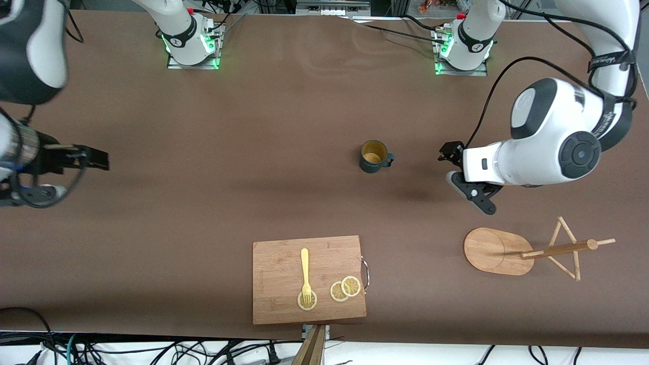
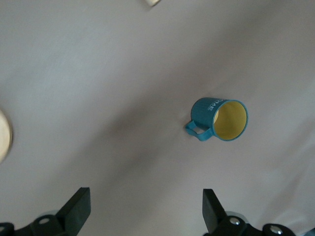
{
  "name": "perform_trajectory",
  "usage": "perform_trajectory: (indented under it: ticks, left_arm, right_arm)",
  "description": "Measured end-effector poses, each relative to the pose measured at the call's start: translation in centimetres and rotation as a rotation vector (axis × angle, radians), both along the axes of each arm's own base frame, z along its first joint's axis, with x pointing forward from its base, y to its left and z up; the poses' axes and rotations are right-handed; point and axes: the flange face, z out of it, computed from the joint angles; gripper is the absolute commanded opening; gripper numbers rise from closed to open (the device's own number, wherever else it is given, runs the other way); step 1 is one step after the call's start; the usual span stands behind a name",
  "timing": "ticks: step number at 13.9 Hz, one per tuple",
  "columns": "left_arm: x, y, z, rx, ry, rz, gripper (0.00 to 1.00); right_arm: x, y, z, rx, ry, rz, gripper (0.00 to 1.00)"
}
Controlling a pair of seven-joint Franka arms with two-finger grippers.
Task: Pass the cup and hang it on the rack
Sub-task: 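Withdraw the right gripper while the left gripper reaches toward the mug, then grasp the teal mug's handle with the left gripper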
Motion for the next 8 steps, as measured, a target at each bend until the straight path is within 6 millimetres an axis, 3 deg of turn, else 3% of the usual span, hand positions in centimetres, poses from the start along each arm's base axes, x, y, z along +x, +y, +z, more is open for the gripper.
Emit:
perform_trajectory:
  ticks: [3,5,8]
  left_arm:
    - [-0.8,-1.0,-4.6,-0.153,-0.096,-0.174,1.00]
    - [-2.4,-1.6,-8.4,-0.304,-0.143,-0.269,1.00]
    - [-6.0,0.2,-13.7,-0.549,-0.197,-0.367,1.00]
  right_arm:
    - [-3.2,-4.6,1.6,0.014,0.005,-0.063,1.00]
    - [-4.9,-7.1,3.6,-0.028,-0.026,-0.084,1.00]
    - [-6.3,-6.9,6.3,-0.089,-0.078,-0.056,1.00]
